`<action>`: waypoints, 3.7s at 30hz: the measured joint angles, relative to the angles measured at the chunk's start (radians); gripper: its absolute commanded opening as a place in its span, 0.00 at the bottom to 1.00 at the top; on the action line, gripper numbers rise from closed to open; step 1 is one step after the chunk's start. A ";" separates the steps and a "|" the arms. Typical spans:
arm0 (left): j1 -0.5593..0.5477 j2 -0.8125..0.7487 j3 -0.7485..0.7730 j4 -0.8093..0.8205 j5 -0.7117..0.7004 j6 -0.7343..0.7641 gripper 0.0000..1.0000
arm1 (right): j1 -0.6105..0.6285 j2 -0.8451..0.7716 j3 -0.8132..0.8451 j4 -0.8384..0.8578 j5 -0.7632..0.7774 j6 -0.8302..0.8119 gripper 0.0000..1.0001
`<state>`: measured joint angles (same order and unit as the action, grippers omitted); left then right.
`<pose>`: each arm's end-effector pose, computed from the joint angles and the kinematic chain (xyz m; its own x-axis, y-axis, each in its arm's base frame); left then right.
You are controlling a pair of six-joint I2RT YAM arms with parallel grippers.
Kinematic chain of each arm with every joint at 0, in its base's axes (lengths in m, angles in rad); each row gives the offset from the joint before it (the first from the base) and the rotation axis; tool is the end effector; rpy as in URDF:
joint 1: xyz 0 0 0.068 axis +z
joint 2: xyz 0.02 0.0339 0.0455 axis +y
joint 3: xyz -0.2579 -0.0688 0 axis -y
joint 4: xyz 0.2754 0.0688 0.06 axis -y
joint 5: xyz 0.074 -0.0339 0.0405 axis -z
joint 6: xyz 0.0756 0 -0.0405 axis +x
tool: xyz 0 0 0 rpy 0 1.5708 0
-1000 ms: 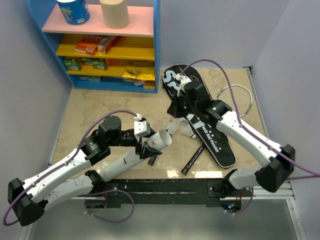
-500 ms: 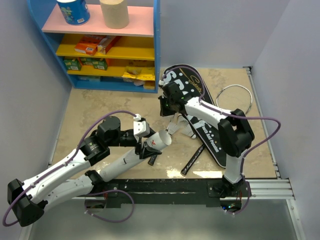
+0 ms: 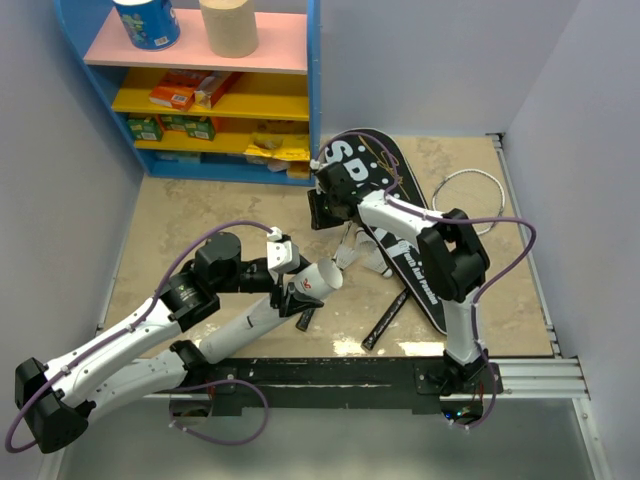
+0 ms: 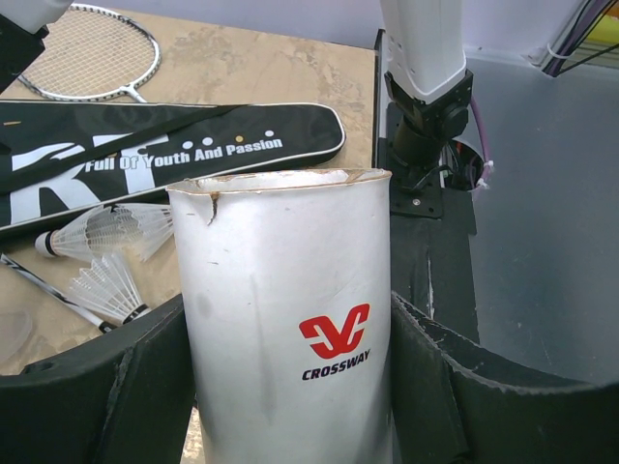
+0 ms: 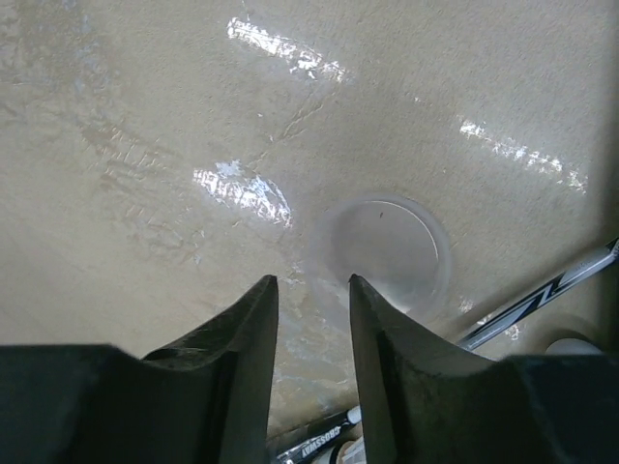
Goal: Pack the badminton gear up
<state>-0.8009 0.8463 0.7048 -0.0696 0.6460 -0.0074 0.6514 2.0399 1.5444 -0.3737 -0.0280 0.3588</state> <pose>0.1494 -0.2195 0.2990 -0.1531 0.1495 -0.9768 0.9819 0.1343 -0.1334 0.3995 0.3072 0.1511 -0.7866 -0.1583 -0.5968 -0.3676 0.8967 0.2467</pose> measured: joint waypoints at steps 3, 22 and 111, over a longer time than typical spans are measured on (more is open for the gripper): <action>0.000 0.000 0.000 0.000 -0.002 0.000 0.08 | 0.000 -0.005 0.004 -0.003 -0.001 -0.009 0.51; 0.000 -0.003 0.000 0.000 -0.003 -0.001 0.08 | -0.074 -0.356 -0.171 -0.149 0.024 -0.101 0.59; 0.087 0.047 -0.027 0.093 -0.142 -0.066 0.04 | 0.077 -0.864 -0.205 -0.117 -0.383 0.061 0.00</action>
<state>-0.7136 0.8928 0.6777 0.0231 0.5041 -0.0731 0.7280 1.1759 1.3392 -0.4911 -0.4107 0.4198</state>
